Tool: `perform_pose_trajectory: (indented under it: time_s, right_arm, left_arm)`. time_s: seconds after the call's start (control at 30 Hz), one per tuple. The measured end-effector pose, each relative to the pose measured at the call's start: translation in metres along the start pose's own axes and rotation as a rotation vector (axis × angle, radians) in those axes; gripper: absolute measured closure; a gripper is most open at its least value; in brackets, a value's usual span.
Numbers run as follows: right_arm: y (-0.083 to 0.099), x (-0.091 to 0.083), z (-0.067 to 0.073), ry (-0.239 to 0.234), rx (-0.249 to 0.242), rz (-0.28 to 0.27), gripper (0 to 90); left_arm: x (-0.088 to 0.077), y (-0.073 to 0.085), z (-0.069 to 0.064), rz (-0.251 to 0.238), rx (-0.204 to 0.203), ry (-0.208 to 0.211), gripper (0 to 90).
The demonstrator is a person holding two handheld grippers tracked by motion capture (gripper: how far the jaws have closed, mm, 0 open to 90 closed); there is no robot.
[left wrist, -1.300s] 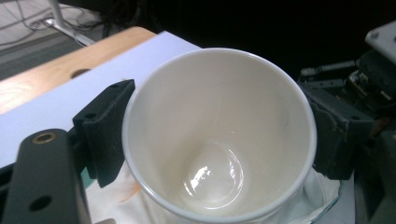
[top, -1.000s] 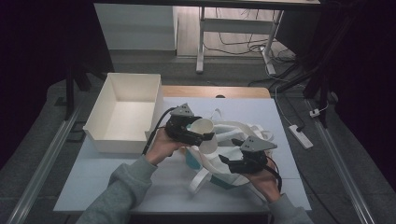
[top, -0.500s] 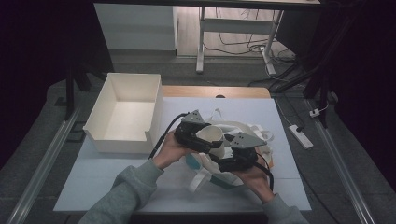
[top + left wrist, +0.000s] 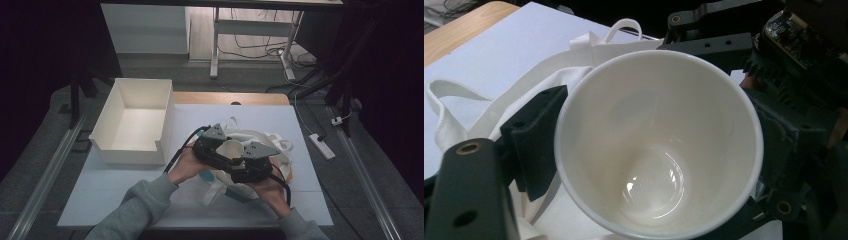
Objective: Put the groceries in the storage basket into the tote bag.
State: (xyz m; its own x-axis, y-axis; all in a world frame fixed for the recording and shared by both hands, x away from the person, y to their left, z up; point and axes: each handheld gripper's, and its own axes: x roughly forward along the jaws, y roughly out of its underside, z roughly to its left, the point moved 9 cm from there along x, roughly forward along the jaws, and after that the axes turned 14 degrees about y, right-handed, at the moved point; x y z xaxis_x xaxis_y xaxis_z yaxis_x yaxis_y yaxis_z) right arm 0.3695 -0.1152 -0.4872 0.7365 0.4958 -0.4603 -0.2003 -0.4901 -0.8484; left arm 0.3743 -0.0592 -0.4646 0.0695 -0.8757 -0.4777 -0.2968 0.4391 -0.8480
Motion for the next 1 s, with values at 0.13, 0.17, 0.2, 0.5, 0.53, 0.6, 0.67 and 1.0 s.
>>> perform_pose_trajectory:
  time_s: [0.13,0.17,0.2,0.5,0.53,0.6,0.67,1.0]
  right_arm:
    - [0.0,0.0,0.0,0.005,-0.005,-0.002,22.1]
    - [0.001,0.0,-0.001,0.005,-0.006,-0.001,22.1]
    - [0.001,-0.001,-0.001,0.008,-0.006,0.003,22.2]
    - [0.005,-0.004,-0.033,0.1,0.026,-0.001,22.2]
    - [0.006,-0.005,-0.039,0.112,0.037,-0.003,22.2]
    - [0.008,-0.006,-0.049,0.135,0.056,-0.004,22.2]
    - [0.009,-0.007,-0.056,0.148,0.073,-0.005,22.2]
    - [0.011,-0.002,-0.063,0.169,0.085,0.003,22.3]
  left_arm:
    - [-0.005,-0.003,0.0,-0.02,0.0,0.003,16.2]
    - [-0.008,-0.004,0.0,-0.028,0.0,0.005,15.2]
    - [-0.012,-0.006,0.0,-0.04,0.0,0.01,14.7]
    - [-0.053,-0.016,0.014,-0.149,-0.035,-0.03,14.9]
    - [-0.056,-0.015,0.018,-0.151,-0.04,-0.045,15.0]
    - [-0.062,-0.013,0.025,-0.148,-0.05,-0.077,15.3]
    - [-0.064,-0.008,0.034,-0.134,-0.067,-0.1,15.5]
    - [-0.06,0.005,0.052,-0.078,-0.095,-0.15,15.9]
